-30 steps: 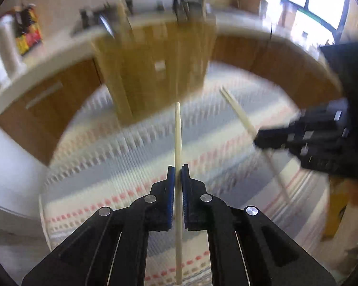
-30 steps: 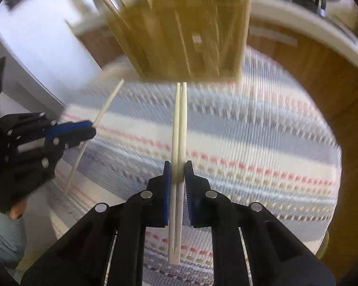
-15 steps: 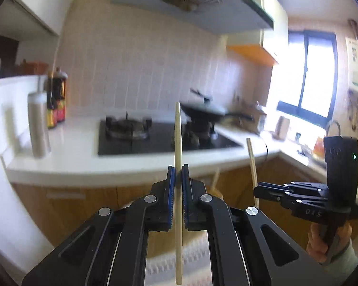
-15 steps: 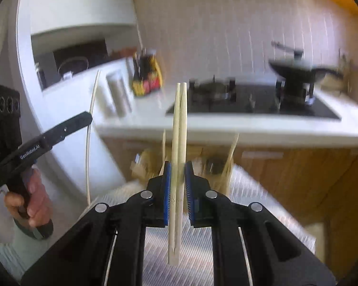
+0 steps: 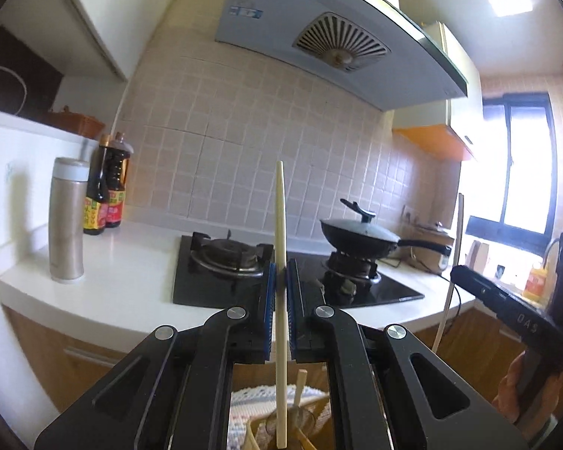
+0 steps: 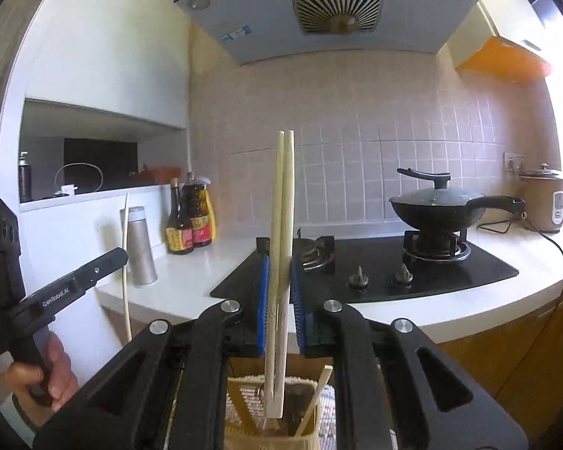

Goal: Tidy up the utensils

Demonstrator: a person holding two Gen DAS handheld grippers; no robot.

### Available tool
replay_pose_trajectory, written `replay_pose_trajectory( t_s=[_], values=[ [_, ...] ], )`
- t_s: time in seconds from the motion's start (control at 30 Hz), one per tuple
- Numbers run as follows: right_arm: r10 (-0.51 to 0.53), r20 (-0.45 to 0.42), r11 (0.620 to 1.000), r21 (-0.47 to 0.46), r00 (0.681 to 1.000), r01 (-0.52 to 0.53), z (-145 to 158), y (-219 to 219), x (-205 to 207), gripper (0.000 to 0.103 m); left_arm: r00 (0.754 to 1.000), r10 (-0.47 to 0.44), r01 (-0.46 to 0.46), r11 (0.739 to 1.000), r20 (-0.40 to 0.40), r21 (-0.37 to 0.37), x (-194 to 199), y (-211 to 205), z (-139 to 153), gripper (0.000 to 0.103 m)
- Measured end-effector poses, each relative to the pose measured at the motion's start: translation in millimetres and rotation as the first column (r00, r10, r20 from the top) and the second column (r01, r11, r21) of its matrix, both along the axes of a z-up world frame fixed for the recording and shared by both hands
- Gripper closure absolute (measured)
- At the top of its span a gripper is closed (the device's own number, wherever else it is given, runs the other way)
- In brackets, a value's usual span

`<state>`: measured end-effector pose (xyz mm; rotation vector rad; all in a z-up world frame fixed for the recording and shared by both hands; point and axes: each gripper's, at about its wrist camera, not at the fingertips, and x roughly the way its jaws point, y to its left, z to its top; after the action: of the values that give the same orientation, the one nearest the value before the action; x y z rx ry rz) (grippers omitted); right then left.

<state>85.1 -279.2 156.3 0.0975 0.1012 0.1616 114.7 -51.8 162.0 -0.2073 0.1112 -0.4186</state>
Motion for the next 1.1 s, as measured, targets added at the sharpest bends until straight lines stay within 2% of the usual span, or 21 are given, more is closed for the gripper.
replay_pose_trajectory(
  t_s=[0.13,0.37,0.57,0.6,0.63,0.67,0.7,0.73,0.83,0.9,0.97,1.1],
  values=[
    [-0.015,0.003,1.000,-0.021,1.000,0.015,-15.9,4.9,11.7,0.093,1.000,0.010,-0.010,1.000,0.015,-0.002,9.9,-4.6,-15.5,0.099],
    [-0.011,-0.032,1.000,0.009,0.999,0.012,-40.2,-2.9,23.0,0.093,1.000,0.029,-0.029,0.999,0.013,0.029,19.7,-12.1,-38.7,0.099],
    [-0.011,-0.054,1.000,-0.005,0.998,0.010,-49.2,-3.5,18.5,0.092,1.000,0.008,-0.008,1.000,-0.004,0.018,15.8,-7.3,-44.6,0.097],
    [-0.008,-0.062,1.000,-0.008,0.998,0.008,-49.7,-3.7,16.1,0.091,1.000,0.003,-0.002,1.000,-0.008,0.018,14.5,-6.6,-44.6,0.091],
    [-0.007,-0.067,1.000,-0.007,0.998,0.006,-50.7,-4.0,13.5,0.084,1.000,-0.001,0.002,1.000,-0.011,0.018,11.2,-4.7,-43.4,0.086],
    [-0.004,-0.073,1.000,-0.004,0.997,0.004,-50.4,-5.1,9.7,0.076,1.000,0.002,-0.001,1.000,-0.010,0.017,7.9,-3.2,-42.8,0.073],
    [0.000,-0.074,1.000,0.003,0.997,0.000,-49.7,-6.7,4.3,0.054,1.000,0.005,-0.005,1.000,-0.007,0.017,3.1,-1.5,-42.0,0.063],
    [-0.001,-0.067,1.000,0.008,0.998,0.001,-49.1,-7.9,-2.0,0.044,1.000,0.003,-0.003,1.000,-0.003,0.017,-2.6,1.2,-40.2,0.061],
    [0.008,-0.077,1.000,0.008,0.997,-0.007,-46.6,-9.3,-20.9,0.044,1.000,-0.007,0.007,1.000,-0.001,0.021,-20.3,7.7,-34.8,0.053],
    [0.017,-0.095,1.000,0.018,0.995,-0.016,-46.5,-10.3,-35.6,0.044,1.000,-0.013,0.013,1.000,0.003,0.025,-33.2,10.8,-31.9,0.036],
    [0.014,-0.110,1.000,0.015,0.994,-0.013,-47.7,-9.1,-48.6,0.044,1.000,-0.028,0.028,0.999,0.009,0.021,-51.7,15.5,-28.9,0.029],
    [0.014,-0.163,1.000,0.005,0.987,-0.014,-56.5,-2.8,-75.1,0.044,0.999,-0.042,0.042,0.999,0.000,0.018,-80.3,18.5,-27.1,0.023]
  ],
)
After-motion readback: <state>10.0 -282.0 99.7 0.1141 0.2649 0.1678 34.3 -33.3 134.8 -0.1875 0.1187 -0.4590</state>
